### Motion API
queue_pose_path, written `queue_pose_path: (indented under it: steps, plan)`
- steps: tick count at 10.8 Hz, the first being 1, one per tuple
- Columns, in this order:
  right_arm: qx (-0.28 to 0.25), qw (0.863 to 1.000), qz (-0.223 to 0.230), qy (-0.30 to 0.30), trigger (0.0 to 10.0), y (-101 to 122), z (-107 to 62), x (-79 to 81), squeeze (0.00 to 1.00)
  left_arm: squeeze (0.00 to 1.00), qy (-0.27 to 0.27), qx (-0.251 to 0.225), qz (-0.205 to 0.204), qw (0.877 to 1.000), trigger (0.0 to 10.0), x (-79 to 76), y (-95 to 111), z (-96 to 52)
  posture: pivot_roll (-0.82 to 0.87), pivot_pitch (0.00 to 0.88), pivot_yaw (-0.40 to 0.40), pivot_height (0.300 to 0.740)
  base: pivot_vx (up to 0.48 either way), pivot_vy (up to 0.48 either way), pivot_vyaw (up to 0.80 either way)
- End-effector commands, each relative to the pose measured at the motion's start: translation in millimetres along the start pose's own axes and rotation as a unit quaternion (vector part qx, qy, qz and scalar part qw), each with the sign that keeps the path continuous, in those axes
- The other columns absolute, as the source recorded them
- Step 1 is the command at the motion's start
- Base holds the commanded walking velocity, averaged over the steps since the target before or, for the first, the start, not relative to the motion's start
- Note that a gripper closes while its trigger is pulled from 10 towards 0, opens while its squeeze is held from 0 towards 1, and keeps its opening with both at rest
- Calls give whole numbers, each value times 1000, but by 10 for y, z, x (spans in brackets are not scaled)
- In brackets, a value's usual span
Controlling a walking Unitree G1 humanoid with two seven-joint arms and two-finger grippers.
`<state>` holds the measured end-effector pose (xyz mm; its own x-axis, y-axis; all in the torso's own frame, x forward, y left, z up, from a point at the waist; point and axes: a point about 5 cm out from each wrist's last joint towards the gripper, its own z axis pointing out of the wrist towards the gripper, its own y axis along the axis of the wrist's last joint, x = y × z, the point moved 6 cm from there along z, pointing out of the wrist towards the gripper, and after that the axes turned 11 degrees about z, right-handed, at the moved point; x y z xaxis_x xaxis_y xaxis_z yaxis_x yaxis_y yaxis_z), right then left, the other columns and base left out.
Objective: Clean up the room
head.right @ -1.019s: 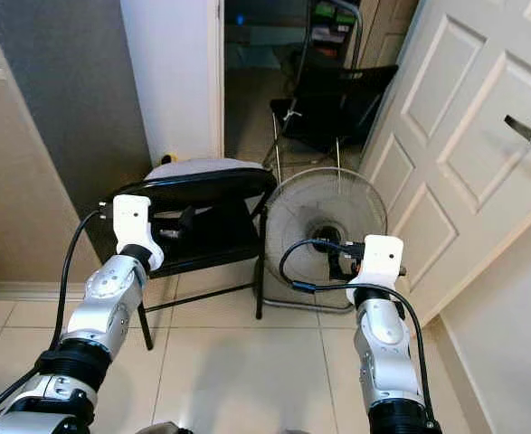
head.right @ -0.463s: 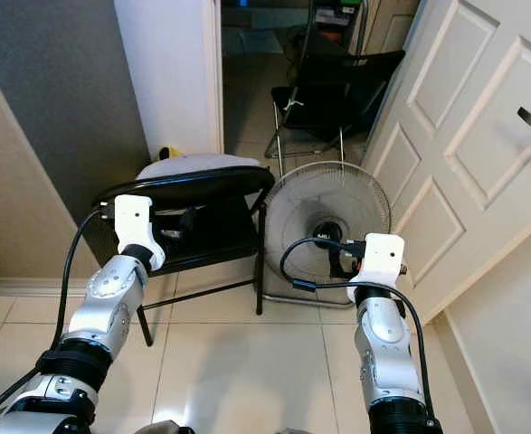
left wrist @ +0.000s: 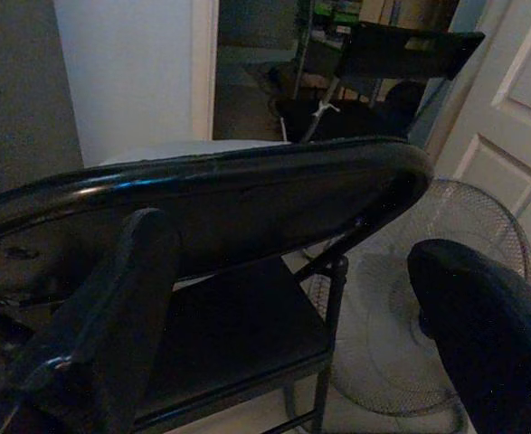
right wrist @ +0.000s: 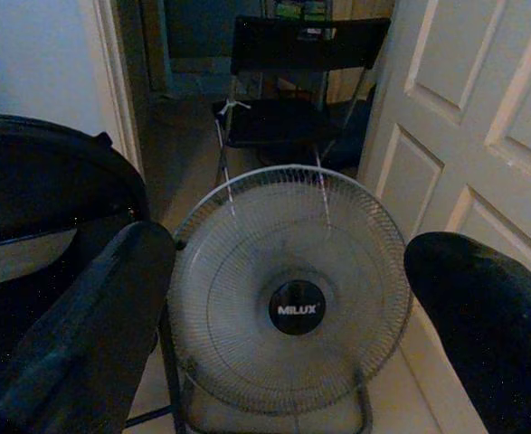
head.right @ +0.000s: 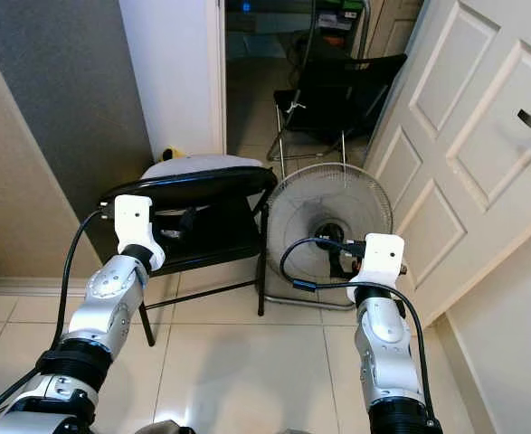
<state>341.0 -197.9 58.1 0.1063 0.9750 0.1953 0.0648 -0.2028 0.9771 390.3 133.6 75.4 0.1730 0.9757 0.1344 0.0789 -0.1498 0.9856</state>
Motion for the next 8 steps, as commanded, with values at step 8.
queue_pose_path:
  steps: [8]
  plan:
    - [1, 1000, -6, -7, 10000, 14, 28, -33, 0, 0, -9, -5, 1, 1000, 10000, -43, 50, 34, 0, 0, 0, 740, 0, 0, 0]
